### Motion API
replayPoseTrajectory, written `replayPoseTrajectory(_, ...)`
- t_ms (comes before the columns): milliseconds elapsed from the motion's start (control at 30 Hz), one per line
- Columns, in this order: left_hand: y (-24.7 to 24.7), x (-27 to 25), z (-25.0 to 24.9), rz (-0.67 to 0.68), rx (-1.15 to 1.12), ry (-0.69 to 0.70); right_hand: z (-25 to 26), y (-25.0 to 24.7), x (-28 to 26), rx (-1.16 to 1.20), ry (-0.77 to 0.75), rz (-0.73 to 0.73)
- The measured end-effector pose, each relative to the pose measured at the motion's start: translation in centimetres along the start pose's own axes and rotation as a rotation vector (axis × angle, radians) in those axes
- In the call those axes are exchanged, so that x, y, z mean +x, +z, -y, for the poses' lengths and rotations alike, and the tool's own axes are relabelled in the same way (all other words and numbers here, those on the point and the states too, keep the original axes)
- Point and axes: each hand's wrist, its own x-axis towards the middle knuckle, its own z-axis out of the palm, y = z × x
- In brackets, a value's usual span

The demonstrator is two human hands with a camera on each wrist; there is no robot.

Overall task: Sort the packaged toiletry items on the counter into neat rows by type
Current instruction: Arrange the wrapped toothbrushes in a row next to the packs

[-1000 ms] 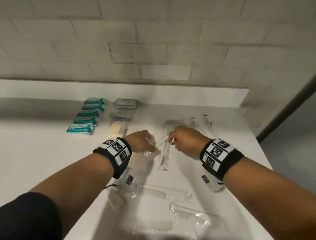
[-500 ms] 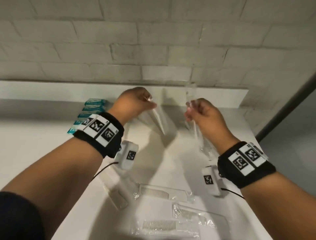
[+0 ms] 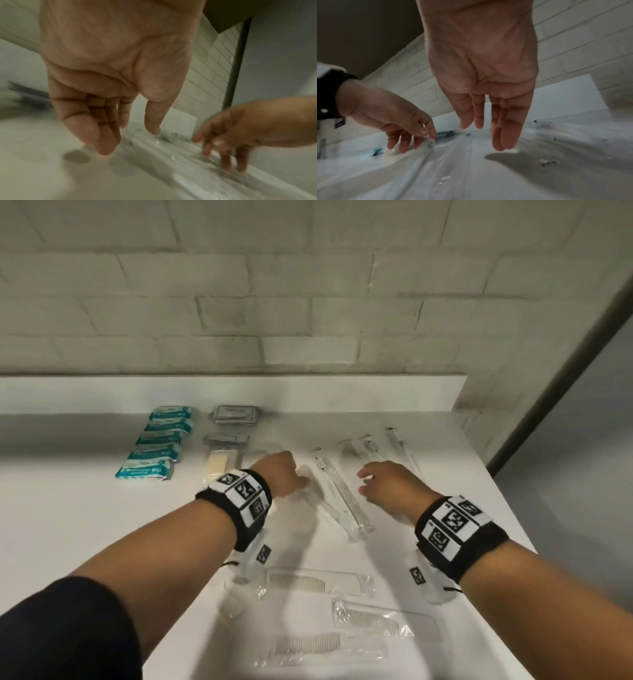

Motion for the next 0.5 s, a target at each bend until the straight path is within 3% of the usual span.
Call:
replayPoseTrajectory(233,3.6,0.0,-2.5,0.032,0.126,0.101,3.5,2.2,-1.1,-0.348,-0.122,0.109)
replayPoseTrajectory(500,4.1,-1.9,-2.9,0.057,0.114,0.148,4.4,3.1,0.7,-0.333,0.098,0.079)
